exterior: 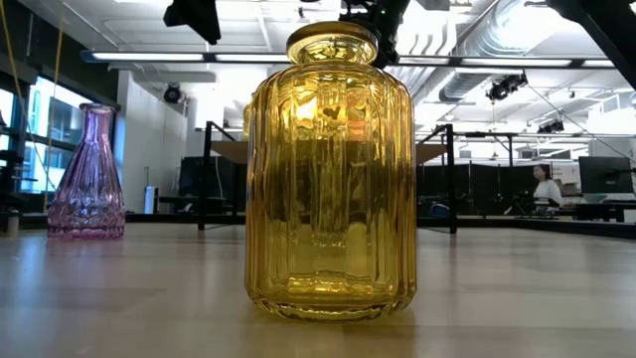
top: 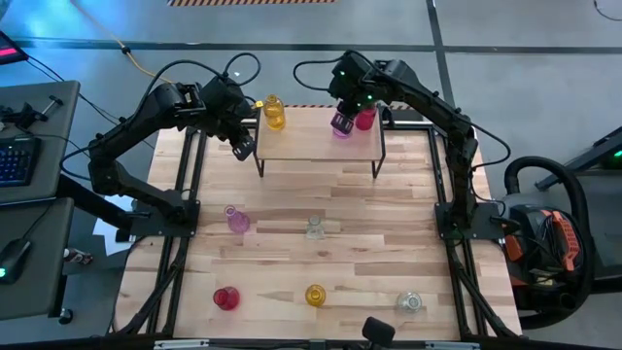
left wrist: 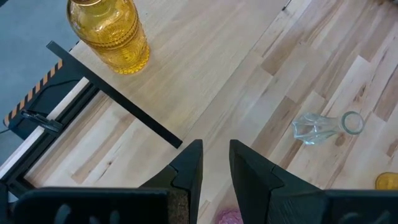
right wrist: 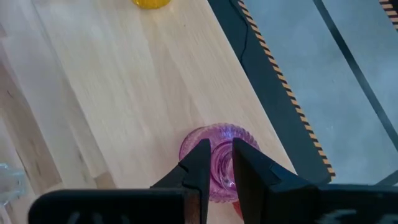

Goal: Sort vases onto shelf
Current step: Put the right purple vase on the shelf

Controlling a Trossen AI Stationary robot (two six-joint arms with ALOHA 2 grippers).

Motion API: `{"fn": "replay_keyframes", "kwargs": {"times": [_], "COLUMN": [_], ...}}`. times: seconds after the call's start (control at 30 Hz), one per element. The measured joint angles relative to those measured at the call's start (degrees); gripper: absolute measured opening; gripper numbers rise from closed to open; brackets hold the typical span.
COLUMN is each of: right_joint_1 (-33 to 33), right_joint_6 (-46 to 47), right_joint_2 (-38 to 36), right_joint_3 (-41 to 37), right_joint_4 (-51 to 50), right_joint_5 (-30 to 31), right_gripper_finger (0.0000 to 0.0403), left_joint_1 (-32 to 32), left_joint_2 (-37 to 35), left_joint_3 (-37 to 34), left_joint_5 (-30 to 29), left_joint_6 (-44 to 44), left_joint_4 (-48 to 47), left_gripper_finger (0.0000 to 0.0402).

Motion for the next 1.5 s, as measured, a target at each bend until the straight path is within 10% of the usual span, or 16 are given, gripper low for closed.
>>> {"fn": "replay_keyframes", "kwargs": {"times": [1.5], "right_joint_1": [-1.2], "right_joint_6": [7.5], "right_joint_2": [2.4], "right_joint_3": [1.9], "right_joint_4": [-9.3], "right_joint_5": [-5.1], "right_gripper_finger": [0.0046], "left_joint_1": [0.0], "left_joint_2": [0.0], "left_joint_3": [0.0], "left_joint_5": [0.0], "left_joint_6": [1.0], "left_joint_4": [0.0], "left_gripper_finger": [0.0071]}}
